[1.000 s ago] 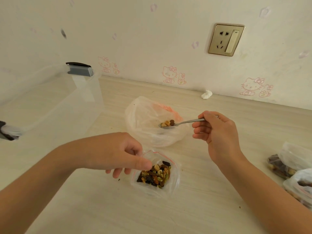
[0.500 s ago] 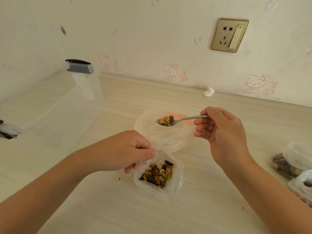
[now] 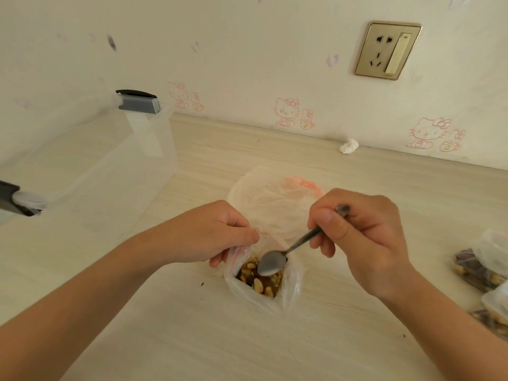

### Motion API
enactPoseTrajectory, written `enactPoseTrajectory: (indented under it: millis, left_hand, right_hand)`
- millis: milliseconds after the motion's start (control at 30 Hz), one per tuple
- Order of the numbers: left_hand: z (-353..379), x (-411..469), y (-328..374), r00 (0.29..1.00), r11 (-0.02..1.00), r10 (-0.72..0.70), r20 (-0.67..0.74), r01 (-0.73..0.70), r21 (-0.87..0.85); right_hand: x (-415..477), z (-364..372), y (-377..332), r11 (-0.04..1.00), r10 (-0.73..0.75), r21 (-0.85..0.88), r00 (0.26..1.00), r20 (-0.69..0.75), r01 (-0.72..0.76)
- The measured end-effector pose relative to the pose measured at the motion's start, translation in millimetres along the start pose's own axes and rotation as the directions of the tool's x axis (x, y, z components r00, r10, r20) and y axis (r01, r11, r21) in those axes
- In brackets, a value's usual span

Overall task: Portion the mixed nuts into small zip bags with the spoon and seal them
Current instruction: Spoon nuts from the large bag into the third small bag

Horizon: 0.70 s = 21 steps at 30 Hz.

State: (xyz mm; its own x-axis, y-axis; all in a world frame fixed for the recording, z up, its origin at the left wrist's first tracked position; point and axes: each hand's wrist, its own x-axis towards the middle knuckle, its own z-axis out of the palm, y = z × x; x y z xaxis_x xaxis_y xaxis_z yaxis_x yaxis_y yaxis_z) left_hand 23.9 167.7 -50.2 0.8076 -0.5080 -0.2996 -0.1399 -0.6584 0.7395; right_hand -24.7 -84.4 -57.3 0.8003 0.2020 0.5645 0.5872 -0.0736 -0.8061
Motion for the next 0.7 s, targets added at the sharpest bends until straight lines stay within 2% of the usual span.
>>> enactPoseTrajectory:
  millis: [100, 200, 267, 333, 400, 467, 567, 700]
  left_hand:
    - [-0.2, 0.5, -1.3, 1.0, 1.0, 0.002, 0.015, -0.002, -0.003]
    - [-5.2, -1.0, -2.8, 0.999, 1.0, -0.013, 0.049, 0.012, 0.028]
    - [-13.1, -1.2, -1.4, 0.995, 0.997, -0.076, 0.068, 0.077, -0.005]
    - [-23.1, 1.5, -5.0, 0.979, 0.972, -0.198, 0.052, 0.203, -0.116]
    - [-27.7, 4.3, -11.0, 0.959, 0.949, -0.282, 0.04, 0.285, -0.139]
    - [-21.6, 7.8, -16.0, 0.956, 0.949, -0.294, 0.02, 0.294, -0.111]
    - [-5.3, 14.0, -19.0, 0.964, 0.958, -0.26, -0.059, 0.249, -0.142]
    - [6.4, 27.3, -15.3, 0.966, 0.953, -0.193, -0.171, 0.143, -0.269]
  right_hand:
    - [0.8, -2.1, -0.1, 0.998, -0.054, -0.039, 0.998, -0.038, 0.052]
    - [5.1, -7.4, 0.7, 0.998, -0.004, 0.066, 0.973, -0.231, 0.02]
    - [11.2, -14.1, 2.7, 0.995, 0.049, 0.099, 0.918, -0.394, -0.011]
    - [17.5, -20.9, 5.8, 0.996, 0.087, 0.056, 0.875, -0.476, -0.069]
    - [19.3, -22.2, 10.2, 0.991, 0.117, 0.001, 0.891, -0.44, -0.13]
    - [15.7, -16.7, 15.5, 0.987, 0.144, -0.016, 0.93, -0.338, -0.159]
    - [8.4, -6.1, 22.7, 0.984, 0.16, -0.046, 0.967, -0.196, -0.172]
    - [3.3, 2.1, 28.2, 0.974, 0.111, -0.201, 0.994, 0.013, -0.106]
